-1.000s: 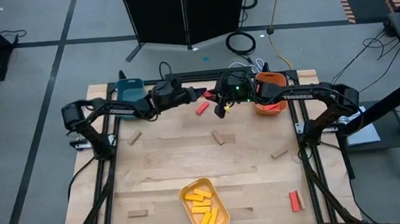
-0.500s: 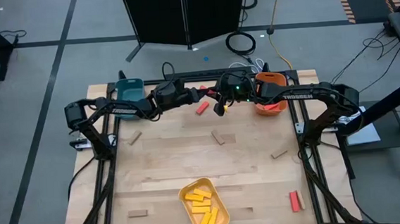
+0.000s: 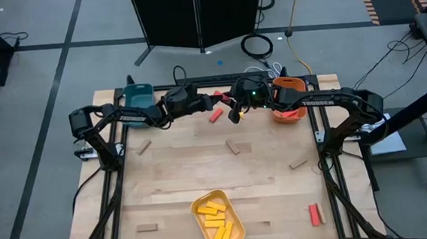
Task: Sort blocks
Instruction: Put the red block into the orange bin
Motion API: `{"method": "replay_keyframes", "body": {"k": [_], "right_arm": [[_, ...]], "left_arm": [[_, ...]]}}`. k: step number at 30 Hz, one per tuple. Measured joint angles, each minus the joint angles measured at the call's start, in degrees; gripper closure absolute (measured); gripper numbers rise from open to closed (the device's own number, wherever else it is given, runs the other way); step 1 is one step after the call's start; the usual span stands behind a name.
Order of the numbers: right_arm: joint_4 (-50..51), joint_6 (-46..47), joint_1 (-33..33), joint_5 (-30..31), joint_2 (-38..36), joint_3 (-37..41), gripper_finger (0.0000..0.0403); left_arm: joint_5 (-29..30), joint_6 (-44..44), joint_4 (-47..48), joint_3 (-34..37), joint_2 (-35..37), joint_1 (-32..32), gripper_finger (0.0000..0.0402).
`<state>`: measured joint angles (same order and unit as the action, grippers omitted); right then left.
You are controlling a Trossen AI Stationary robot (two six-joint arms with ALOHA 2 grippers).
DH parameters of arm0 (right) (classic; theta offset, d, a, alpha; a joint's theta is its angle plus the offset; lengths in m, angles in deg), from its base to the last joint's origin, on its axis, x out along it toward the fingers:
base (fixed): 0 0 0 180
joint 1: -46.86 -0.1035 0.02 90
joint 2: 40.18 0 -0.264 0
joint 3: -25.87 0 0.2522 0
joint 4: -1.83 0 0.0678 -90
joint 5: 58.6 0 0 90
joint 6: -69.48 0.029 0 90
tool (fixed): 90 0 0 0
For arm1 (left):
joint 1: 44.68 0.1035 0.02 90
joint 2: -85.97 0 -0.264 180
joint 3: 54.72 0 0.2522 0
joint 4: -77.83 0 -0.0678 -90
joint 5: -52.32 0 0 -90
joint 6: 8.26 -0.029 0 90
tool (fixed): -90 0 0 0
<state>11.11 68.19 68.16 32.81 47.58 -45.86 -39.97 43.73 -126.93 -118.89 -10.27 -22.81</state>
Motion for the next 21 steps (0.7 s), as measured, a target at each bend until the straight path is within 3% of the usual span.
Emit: {"method": "replay_keyframes", "body": {"k": [6, 12, 17, 21], "right_arm": [[2.09, -2.22, -0.04, -0.35, -1.21, 0.00, 0.0275], [13.70, -5.09, -0.04, 0.21, -10.51, -0.02, 0.0243], [26.93, -5.40, 0.02, 3.07, -22.16, -0.07, 0.0239], [32.81, -2.43, 0.04, 5.69, -30.23, -0.07, 0.0242]], "left_arm": [[0.93, -2.01, -0.02, 0.00, 0.00, 0.26, 0.0361], [1.29, -4.96, 0.99, -2.56, 0.00, 2.61, 0.0361], [-1.34, -9.03, 6.98, -10.54, -2.47, 3.74, 0.0361], [-6.76, -11.02, 11.61, -21.87, -10.65, 3.11, 0.0361]]}}
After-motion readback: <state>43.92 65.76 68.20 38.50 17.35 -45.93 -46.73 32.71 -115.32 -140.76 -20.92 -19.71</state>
